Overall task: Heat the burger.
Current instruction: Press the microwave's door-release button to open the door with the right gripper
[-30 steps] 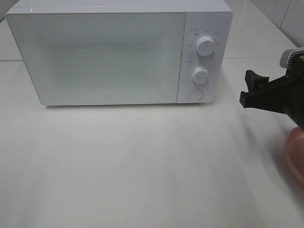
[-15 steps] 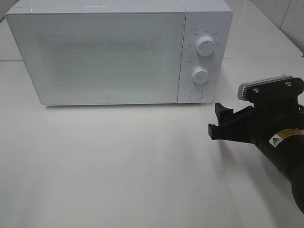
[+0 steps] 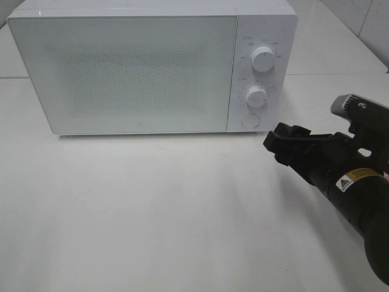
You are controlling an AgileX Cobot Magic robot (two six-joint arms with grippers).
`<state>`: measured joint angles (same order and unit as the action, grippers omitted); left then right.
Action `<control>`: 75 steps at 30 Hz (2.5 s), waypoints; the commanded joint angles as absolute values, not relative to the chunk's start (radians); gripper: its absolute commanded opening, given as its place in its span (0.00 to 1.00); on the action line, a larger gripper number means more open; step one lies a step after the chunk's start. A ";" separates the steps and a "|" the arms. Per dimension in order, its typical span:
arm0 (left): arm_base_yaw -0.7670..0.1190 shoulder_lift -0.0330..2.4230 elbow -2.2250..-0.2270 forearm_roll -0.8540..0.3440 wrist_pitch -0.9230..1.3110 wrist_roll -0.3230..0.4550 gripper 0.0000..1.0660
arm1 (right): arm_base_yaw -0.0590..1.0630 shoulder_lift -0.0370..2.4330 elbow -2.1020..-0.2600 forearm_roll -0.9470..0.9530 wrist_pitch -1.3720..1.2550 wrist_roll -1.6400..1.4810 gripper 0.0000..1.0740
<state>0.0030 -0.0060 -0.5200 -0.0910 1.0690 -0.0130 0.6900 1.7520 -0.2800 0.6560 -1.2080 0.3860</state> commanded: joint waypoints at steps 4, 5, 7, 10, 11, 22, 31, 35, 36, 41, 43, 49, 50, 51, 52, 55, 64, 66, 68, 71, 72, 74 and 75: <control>0.001 -0.023 -0.517 -0.088 1.071 -0.013 0.92 | 0.692 1.750 -0.288 0.655 -1.311 0.721 0.35; 0.001 -0.023 -0.517 -0.088 1.071 -0.013 0.92 | 0.692 1.750 -0.288 0.655 -1.311 0.806 0.28; 0.001 -0.023 -0.517 -0.088 1.071 -0.013 0.92 | 0.692 1.750 -0.288 0.655 -1.311 0.851 0.26; 0.001 -0.023 -0.517 -0.088 1.071 -0.013 0.92 | 0.692 1.750 -0.288 0.658 -1.311 0.978 0.20; 0.001 -0.023 -0.517 -0.088 1.071 -0.013 0.92 | 0.692 1.750 -0.288 0.665 -1.310 1.069 0.18; 0.001 -0.023 -0.517 -0.088 1.071 -0.013 0.92 | 0.692 1.750 -0.288 0.671 -1.287 1.396 0.00; 0.001 -0.023 -0.517 -0.088 1.071 -0.013 0.92 | 0.690 1.757 -0.297 0.691 -1.249 1.398 0.00; 0.001 -0.023 -0.517 -0.088 1.071 -0.013 0.92 | 0.689 1.809 -0.333 0.697 -1.242 1.413 0.00; 0.001 -0.023 -0.517 -0.088 1.071 -0.013 0.92 | 0.689 1.820 -0.342 0.697 -1.236 1.417 0.00; 0.001 -0.023 -0.517 -0.088 1.071 -0.013 0.92 | 0.689 1.860 -0.381 0.697 -1.230 1.437 0.00; 0.001 -0.023 -0.517 -0.088 1.071 -0.013 0.92 | 0.689 1.874 -0.396 0.696 -1.217 1.437 0.00; 0.001 -0.023 -0.517 -0.088 1.071 -0.013 0.92 | 0.689 1.901 -0.442 0.695 -1.167 1.433 0.00; 0.001 -0.023 -0.517 -0.088 1.071 -0.013 0.92 | 0.689 1.901 -0.442 0.695 -1.167 1.433 0.00; 0.001 -0.023 -0.517 -0.088 1.071 -0.013 0.92 | 0.689 1.911 -0.454 0.695 -1.162 1.432 0.00; 0.001 -0.023 -0.517 -0.088 1.071 -0.013 0.92 | 0.689 1.915 -0.460 0.695 -1.159 1.428 0.00; 0.001 -0.023 -0.517 -0.088 1.071 -0.012 0.92 | 0.689 1.934 -0.481 0.695 -1.146 1.425 0.00; 0.001 -0.022 -0.517 -0.088 1.071 -0.013 0.92 | 0.674 1.936 -0.538 0.692 -1.023 1.367 0.00; 0.001 -0.022 -0.517 -0.088 1.071 -0.013 0.92 | 0.644 1.936 -0.576 0.694 -0.995 1.316 0.00; 0.001 -0.022 -0.517 -0.088 1.071 -0.013 0.92 | 0.637 1.936 -0.585 0.692 -0.981 1.304 0.00; 0.001 -0.022 -0.517 -0.088 1.071 -0.013 0.92 | 0.618 1.936 -0.614 0.694 -0.947 1.269 0.00; 0.001 -0.022 -0.517 -0.088 1.071 -0.013 0.92 | 0.618 1.936 -0.614 0.694 -0.947 1.269 0.00; 0.001 -0.022 -0.517 -0.088 1.071 -0.013 0.92 | 0.618 1.937 -0.638 0.724 -0.945 1.237 0.00; 0.001 -0.022 -0.517 -0.088 1.071 -0.013 0.92 | 0.618 1.937 -0.638 0.724 -0.945 1.237 0.00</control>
